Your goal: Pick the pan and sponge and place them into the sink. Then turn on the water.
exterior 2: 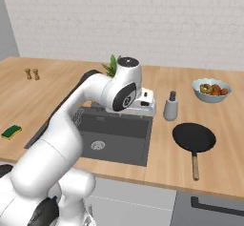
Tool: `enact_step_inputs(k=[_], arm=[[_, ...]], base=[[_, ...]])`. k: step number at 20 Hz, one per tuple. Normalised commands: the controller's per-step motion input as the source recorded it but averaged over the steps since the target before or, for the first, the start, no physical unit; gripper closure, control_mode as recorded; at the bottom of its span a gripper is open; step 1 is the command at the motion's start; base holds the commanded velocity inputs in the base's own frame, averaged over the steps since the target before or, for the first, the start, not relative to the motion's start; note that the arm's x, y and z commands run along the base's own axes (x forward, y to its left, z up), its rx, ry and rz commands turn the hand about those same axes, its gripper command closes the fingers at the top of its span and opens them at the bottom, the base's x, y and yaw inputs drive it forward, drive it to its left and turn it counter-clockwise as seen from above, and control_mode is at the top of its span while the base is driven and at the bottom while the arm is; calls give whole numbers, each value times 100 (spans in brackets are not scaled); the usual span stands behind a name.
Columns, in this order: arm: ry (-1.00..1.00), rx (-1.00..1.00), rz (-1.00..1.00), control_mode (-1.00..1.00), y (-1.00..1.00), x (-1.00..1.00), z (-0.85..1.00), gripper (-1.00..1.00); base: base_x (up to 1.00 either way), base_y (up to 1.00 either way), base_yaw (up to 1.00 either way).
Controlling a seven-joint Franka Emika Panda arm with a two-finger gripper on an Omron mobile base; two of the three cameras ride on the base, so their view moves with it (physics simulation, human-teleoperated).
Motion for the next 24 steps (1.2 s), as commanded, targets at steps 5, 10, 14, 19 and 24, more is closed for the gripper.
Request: enact_step_inputs(k=[5, 10, 14, 19, 24], arm=[[0, 0, -4, -100, -84, -31, -36, -100], [0, 1, -3, -100, -85, -19, -33, -100], [1, 2, 0, -100, -70, -2, -26, -100], [9, 0, 0, -100, -66, 0, -37, -100], [11, 0, 0, -100, -59, 0, -39, -100]], base=[[0, 0, 0], [0, 0, 0], [0, 0, 0], [0, 0, 0], [0, 0, 0]])
